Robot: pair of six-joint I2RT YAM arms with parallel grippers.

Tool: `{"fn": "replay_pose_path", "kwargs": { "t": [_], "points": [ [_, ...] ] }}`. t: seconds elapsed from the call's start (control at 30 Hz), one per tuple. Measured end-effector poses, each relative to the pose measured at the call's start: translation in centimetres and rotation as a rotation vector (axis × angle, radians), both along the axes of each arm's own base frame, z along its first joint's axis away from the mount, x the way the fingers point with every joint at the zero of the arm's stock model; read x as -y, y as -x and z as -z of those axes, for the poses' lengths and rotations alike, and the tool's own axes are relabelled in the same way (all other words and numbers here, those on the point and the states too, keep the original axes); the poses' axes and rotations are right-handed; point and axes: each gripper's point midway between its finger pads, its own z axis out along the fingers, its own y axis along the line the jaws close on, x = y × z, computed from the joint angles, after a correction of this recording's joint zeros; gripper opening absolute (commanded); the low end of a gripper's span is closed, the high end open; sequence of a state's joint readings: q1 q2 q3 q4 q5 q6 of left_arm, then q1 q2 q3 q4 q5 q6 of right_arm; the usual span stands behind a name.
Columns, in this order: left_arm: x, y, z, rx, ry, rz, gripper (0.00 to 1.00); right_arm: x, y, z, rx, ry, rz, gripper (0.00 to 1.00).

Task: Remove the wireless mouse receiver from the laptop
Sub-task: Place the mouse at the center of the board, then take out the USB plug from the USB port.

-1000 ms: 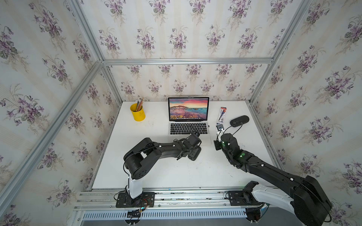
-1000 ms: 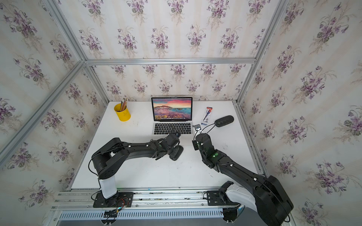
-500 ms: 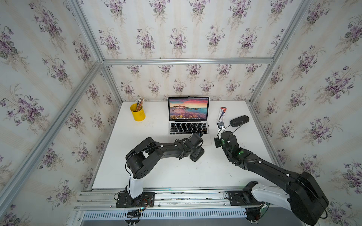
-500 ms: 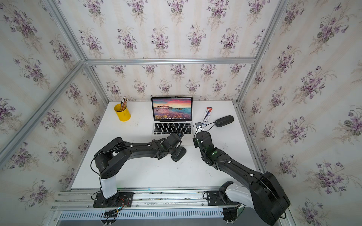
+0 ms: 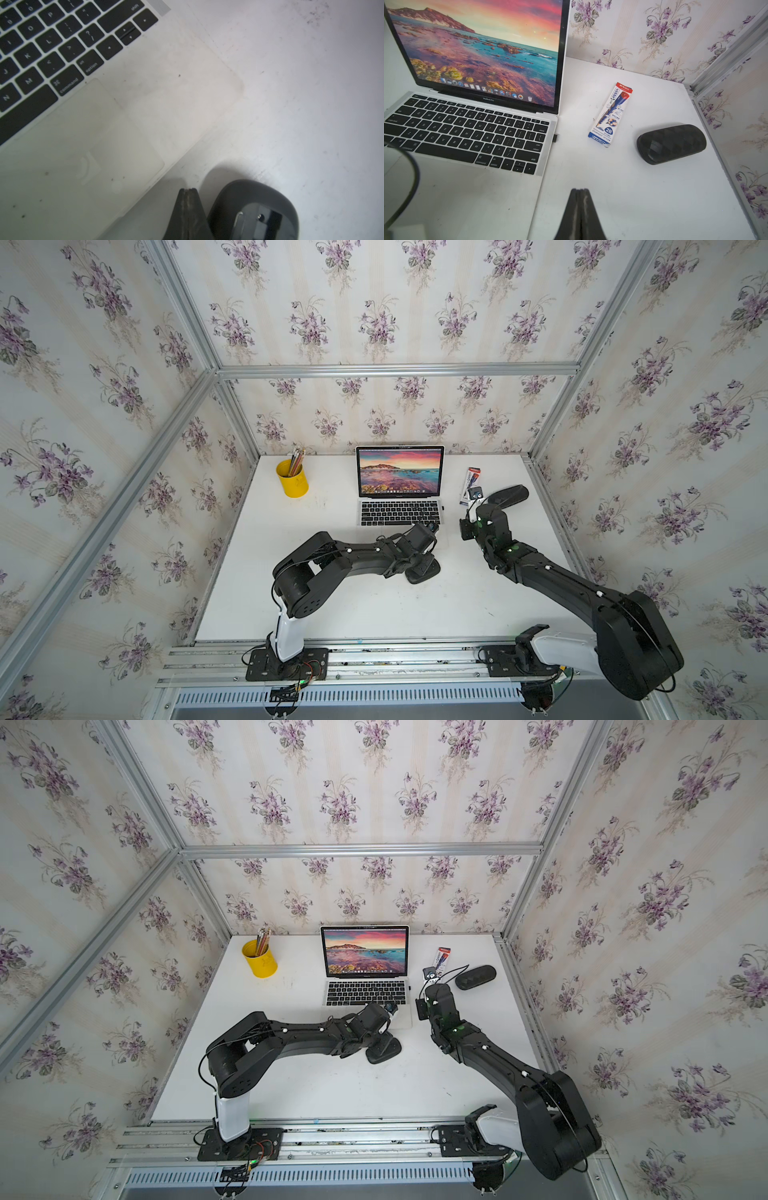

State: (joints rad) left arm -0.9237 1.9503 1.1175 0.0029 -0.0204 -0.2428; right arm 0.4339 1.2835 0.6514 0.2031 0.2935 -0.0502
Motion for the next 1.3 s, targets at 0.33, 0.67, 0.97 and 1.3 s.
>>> {"fn": "replay_pose_path", "kwargs": {
  "t": [0.33,0.67,0.97,1.3],
  "points": [
    [-2.1,-1.4,-5.2,0.105,-0.034,-0.079,0.69,-0.6,-8.5,-2.7,-0.055,0.124,-0.207,0.10],
    [-10.0,-6.7,-11.6,0.121,-0.106,-0.381,0.99,-2.0,-11.3,4.4,-0.323,0.594,-0.642,0.26],
    [-17.9,-7.8,-7.9,-0.145,-0.178,-0.658,0.99,-2.6,-12.5,9.7,-0.456,0.777,-0.949,0.26],
    [-20.9,-6.3,-5.0,-0.350,-0.210,-0.760,0.99,-2.8,-10.6,13.6,-0.572,0.763,-1.129,0.33]
  ]
}}
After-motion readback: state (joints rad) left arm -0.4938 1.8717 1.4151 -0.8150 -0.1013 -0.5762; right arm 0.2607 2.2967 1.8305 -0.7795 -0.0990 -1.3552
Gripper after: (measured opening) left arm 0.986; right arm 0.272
